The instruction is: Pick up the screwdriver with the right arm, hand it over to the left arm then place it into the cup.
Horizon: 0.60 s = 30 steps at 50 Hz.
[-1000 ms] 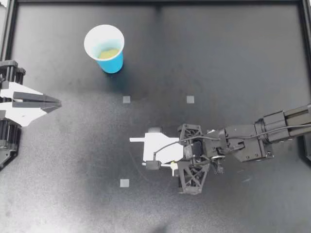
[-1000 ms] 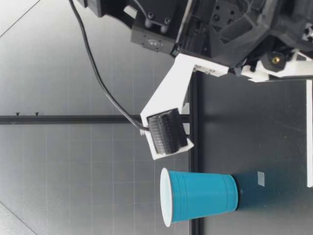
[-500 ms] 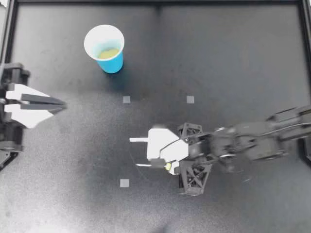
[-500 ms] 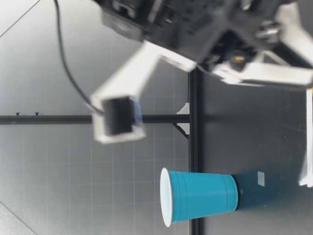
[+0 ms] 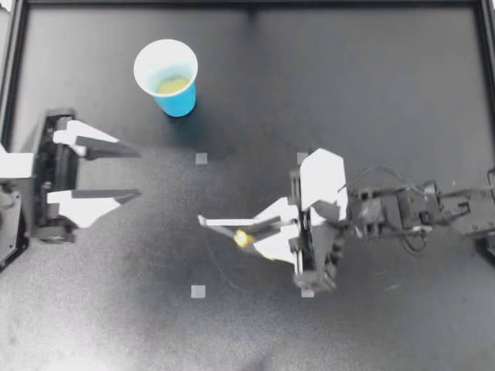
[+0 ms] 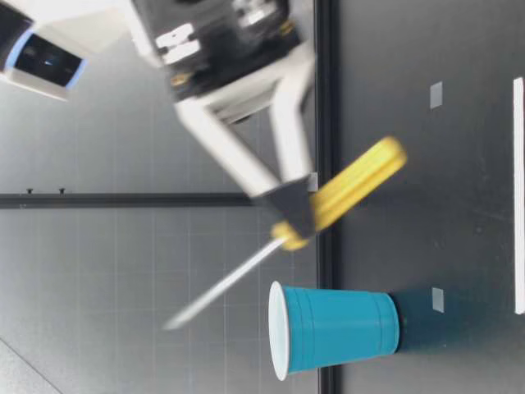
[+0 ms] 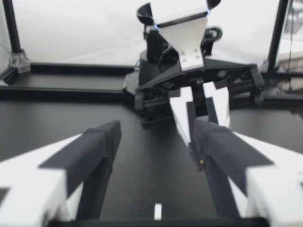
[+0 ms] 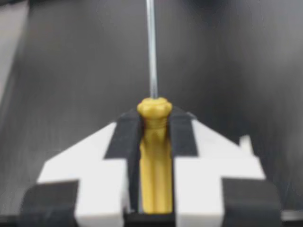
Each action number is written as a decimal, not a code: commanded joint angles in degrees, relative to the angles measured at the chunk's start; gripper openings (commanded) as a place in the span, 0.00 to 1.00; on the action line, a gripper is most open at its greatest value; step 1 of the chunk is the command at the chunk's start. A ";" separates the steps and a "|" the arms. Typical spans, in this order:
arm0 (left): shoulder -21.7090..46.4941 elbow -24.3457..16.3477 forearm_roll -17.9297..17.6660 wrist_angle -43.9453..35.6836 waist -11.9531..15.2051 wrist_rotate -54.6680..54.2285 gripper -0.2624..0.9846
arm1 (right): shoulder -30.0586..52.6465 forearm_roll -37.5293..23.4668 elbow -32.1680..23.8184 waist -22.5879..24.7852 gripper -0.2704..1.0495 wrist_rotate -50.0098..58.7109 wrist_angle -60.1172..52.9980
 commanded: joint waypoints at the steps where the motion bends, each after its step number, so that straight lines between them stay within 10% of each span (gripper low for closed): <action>1: 2.46 -2.81 0.09 -2.11 0.09 -0.79 0.72 | -1.76 0.00 -0.79 -1.49 0.28 -0.70 -4.31; 30: 10.90 -7.91 1.85 -10.28 0.09 -1.58 0.72 | -0.97 0.09 -6.77 -5.10 0.28 -8.88 -10.90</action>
